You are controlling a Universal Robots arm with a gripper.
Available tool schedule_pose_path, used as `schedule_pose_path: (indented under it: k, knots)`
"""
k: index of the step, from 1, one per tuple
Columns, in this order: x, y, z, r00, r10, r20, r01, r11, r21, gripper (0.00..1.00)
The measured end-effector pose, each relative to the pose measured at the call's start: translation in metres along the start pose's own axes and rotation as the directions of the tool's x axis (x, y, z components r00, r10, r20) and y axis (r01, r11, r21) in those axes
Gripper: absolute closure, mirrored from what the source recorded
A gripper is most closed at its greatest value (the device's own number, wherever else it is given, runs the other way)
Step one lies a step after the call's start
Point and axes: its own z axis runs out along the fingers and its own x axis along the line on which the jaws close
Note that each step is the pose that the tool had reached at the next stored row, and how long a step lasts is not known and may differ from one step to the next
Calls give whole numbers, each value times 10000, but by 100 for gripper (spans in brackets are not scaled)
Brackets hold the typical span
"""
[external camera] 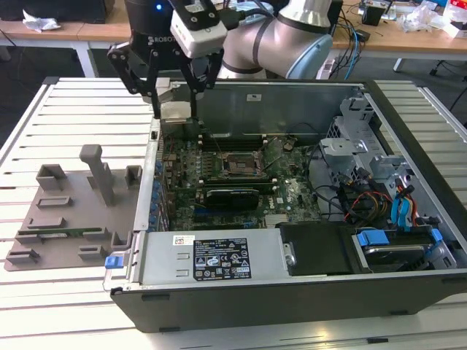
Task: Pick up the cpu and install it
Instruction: 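Pick up the cpu and move it towards the insertion slot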
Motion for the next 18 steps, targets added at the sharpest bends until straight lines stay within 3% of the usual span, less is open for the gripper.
schedule_pose_path:
  k: [8, 12, 14, 18]
  knots:
    - [-190, -14, 10, 10000, -1, -2, 1, 10000, 37, 45]
    - [-369, -26, 20, 10000, -2, -4, 2, 10000, 64, 45]
    - [-412, -30, 22, 10000, -4, -5, 4, 10000, 69, 45]
    - [-577, -42, 30, 10000, -5, -6, 5, 10000, 89, 45]
